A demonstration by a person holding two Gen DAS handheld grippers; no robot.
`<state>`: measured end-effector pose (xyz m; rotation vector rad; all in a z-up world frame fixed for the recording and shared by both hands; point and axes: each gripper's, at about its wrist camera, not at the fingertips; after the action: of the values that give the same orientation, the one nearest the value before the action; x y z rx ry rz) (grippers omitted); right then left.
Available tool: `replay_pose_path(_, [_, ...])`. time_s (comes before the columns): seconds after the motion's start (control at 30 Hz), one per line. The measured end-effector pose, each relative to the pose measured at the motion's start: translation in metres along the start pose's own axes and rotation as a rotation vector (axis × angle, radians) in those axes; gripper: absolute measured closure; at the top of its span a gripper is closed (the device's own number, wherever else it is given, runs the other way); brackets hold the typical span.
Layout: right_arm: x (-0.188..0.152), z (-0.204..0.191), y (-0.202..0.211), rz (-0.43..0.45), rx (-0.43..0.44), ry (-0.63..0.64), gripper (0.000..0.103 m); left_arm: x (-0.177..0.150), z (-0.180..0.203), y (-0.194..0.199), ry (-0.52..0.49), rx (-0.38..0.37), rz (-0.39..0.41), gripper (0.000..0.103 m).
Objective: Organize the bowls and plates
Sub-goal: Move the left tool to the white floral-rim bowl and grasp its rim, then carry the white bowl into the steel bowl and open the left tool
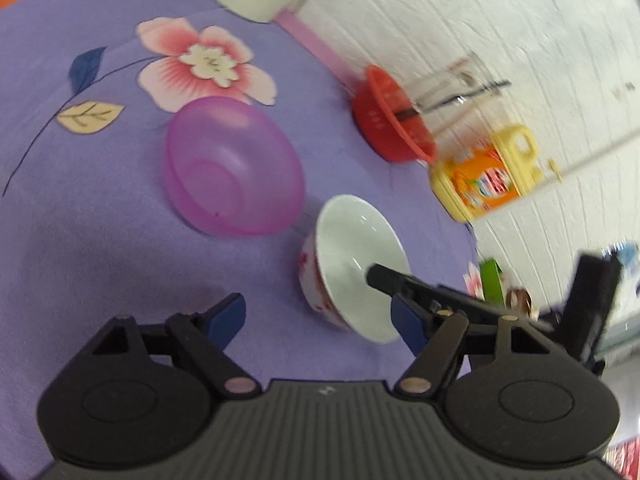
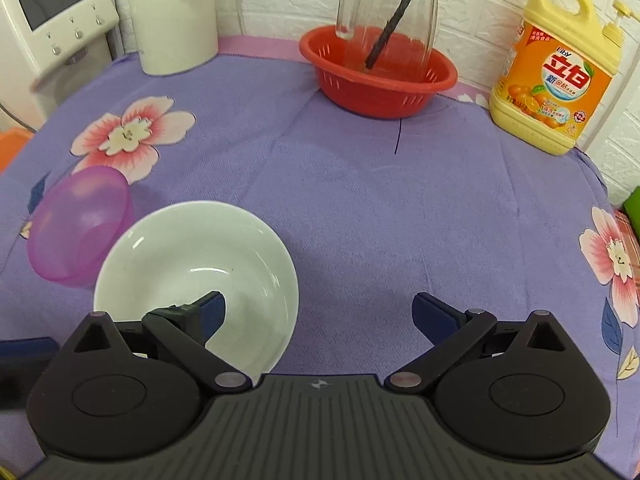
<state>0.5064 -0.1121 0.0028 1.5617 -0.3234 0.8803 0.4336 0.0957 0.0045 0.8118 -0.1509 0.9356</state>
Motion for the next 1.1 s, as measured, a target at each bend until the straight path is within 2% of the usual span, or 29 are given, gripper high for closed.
replay_pose_path(0.23, [-0.009, 0.006, -0.004, 0.028, 0.061, -0.030, 0.000, 0.004, 0.004, -0.009, 0.033, 0.030, 0.043, 0.031])
replay_pose_path(0.33, [-0.010, 0.005, -0.004, 0.044, 0.085, -0.033, 0.000, 0.004, 0.009, -0.016, 0.029, 0.076, 0.065, 0.031])
replay_pose_path(0.47, [-0.011, 0.002, -0.012, 0.032, 0.101, -0.002, 0.000, 0.003, 0.009, -0.028, 0.058, 0.070, 0.033, 0.030])
replay_pose_path(0.67, [-0.020, 0.004, -0.024, 0.014, 0.133, 0.010, 0.000, 0.002, 0.012, -0.039, 0.030, 0.111, 0.041, 0.031])
replay_pose_path(0.77, [-0.019, 0.007, -0.029, -0.002, 0.160, -0.009, 0.000, 0.001, 0.019, -0.045, -0.017, 0.148, 0.040, 0.031])
replay_pose_path(0.9, [-0.015, 0.003, -0.030, -0.033, 0.173, 0.029, 0.000, 0.002, 0.026, -0.051, -0.061, 0.186, 0.035, 0.031])
replay_pose_path(1.03, [-0.016, -0.010, -0.023, 0.004, 0.175, 0.100, 0.000, 0.006, 0.029, -0.059, -0.069, 0.187, 0.028, 0.032])
replay_pose_path(1.07, [-0.016, -0.012, -0.023, 0.010, 0.185, 0.106, 0.000, 0.006, 0.030, -0.061, -0.080, 0.184, 0.022, 0.040])
replay_pose_path(1.1, [-0.016, -0.013, -0.023, 0.015, 0.196, 0.107, 0.000, 0.007, 0.031, -0.063, -0.091, 0.171, 0.009, 0.055])
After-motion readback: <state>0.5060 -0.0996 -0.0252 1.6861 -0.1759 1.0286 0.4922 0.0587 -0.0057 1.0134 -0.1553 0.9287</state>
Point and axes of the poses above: each gripper's, at about its wrist camera, not at the fingertips, and y roughly against the way its jaws point, z to its right, x to its top, and after that the axes turned 7 degrees about z, right-handed
